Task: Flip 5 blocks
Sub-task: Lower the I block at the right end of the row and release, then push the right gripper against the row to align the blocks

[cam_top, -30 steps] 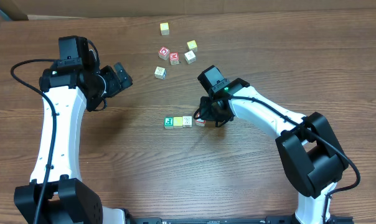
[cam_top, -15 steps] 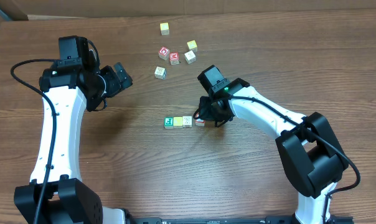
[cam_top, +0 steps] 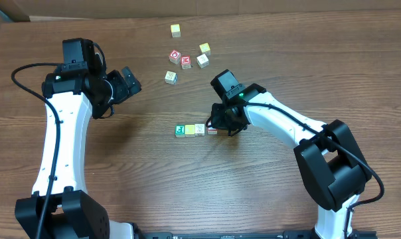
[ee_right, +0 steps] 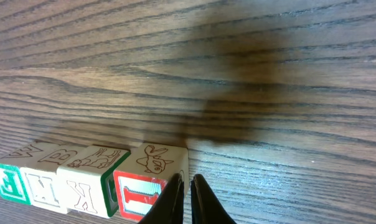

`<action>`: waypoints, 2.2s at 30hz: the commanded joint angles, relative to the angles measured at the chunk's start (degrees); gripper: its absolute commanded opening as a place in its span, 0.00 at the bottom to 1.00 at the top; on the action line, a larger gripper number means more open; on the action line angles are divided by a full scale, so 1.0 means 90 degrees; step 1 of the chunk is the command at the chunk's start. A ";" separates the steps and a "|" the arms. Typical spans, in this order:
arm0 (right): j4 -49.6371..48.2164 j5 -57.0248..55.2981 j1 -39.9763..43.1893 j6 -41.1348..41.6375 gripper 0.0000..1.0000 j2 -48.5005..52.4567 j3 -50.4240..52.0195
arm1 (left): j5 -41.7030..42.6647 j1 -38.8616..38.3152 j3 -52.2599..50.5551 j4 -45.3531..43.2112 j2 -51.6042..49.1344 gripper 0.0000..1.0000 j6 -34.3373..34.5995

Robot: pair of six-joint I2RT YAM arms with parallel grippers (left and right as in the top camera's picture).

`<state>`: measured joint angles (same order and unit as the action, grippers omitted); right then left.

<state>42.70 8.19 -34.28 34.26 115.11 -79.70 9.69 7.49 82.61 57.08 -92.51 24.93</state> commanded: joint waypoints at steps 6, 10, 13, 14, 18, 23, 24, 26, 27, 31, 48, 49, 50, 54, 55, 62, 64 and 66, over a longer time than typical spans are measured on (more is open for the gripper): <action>-0.0024 0.0056 -0.0187 -0.0015 0.09 -0.0107 0.0070 | 0.0024 -0.0041 0.0041 -0.0012 -0.0012 1.00 -0.0080; 0.0029 0.0056 -0.0192 -0.0015 0.09 -0.0107 0.0070 | 0.0024 -0.0041 0.0041 -0.0012 -0.0012 1.00 -0.0080; 0.0070 0.0056 -0.0192 -0.0015 0.09 -0.0107 0.0070 | 0.0024 -0.0041 0.0041 -0.0012 -0.0012 1.00 -0.0080; 0.0068 0.0058 -0.0192 -0.0015 0.09 -0.0107 0.0070 | 0.0024 -0.0041 0.0041 -0.0012 -0.0012 1.00 -0.0080; 0.0049 0.0109 -0.0192 -0.0017 0.09 -0.0107 0.0070 | 0.0024 -0.0041 0.0041 -0.0012 -0.0012 1.00 -0.0080; -0.0010 -0.0272 -0.0172 -0.0206 0.11 -0.0107 0.0070 | 0.0024 -0.0041 0.0041 -0.0012 -0.0012 1.00 -0.0080; -0.0080 -0.0471 -0.0151 -0.0206 0.11 -0.0107 0.0070 | 0.0024 -0.0041 0.0041 -0.0012 -0.0012 1.00 -0.0080; -0.0282 -0.0814 -0.0109 -0.0206 0.11 -0.0107 0.0070 | 0.0024 -0.0041 0.0041 -0.0012 -0.0012 1.00 -0.0080; -0.0415 -0.0911 -0.0087 -0.0206 0.11 -0.0107 0.0070 | 0.0024 -0.0041 0.0041 -0.0012 -0.0012 1.00 -0.0080; -0.1120 -0.0952 -0.0041 -0.0209 0.11 -0.0104 0.0070 | 0.0027 -0.0041 0.0041 -0.0012 -0.0012 1.00 -0.0080; -0.1659 -0.0716 -0.0236 -0.0185 0.04 0.0097 0.0070 | 0.0024 -0.0041 0.0041 -0.0012 -0.0012 1.00 -0.0080; -0.1639 -0.0595 -0.0238 -0.0185 0.04 0.0097 0.0070 | 0.0024 -0.0041 0.0041 -0.0012 -0.0012 1.00 -0.0080; -0.1598 -0.0495 -0.0238 -0.0182 0.04 0.0097 0.0070 | 0.0024 -0.0041 0.0041 -0.0012 -0.0012 1.00 -0.0080; -0.1336 -0.0396 -0.0238 -0.0182 0.04 0.0097 0.0070 | 0.0024 -0.0041 0.0041 -0.0012 -0.0012 1.00 -0.0080; -0.1294 -0.0396 -0.0238 -0.0182 0.04 0.0097 0.0070 | 0.0027 -0.0041 0.0041 -0.0012 -0.0012 1.00 -0.0080; -0.1018 -0.0396 -0.0352 -0.0182 0.04 0.0100 0.0070 | 0.0027 -0.0041 0.0041 -0.0012 -0.0012 1.00 -0.0080; -0.1025 -0.0403 -0.0410 -0.0182 0.04 0.0100 0.0070 | 0.0027 -0.0041 0.0041 -0.0012 -0.0012 1.00 -0.0080; -0.1054 -0.0408 -0.0452 -0.0182 0.04 0.0100 0.0070 | 0.0024 -0.0041 0.0041 -0.0012 -0.0012 1.00 -0.0080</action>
<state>33.65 4.25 -37.34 32.75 115.68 -79.48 9.69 7.49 82.61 57.08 -92.51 24.93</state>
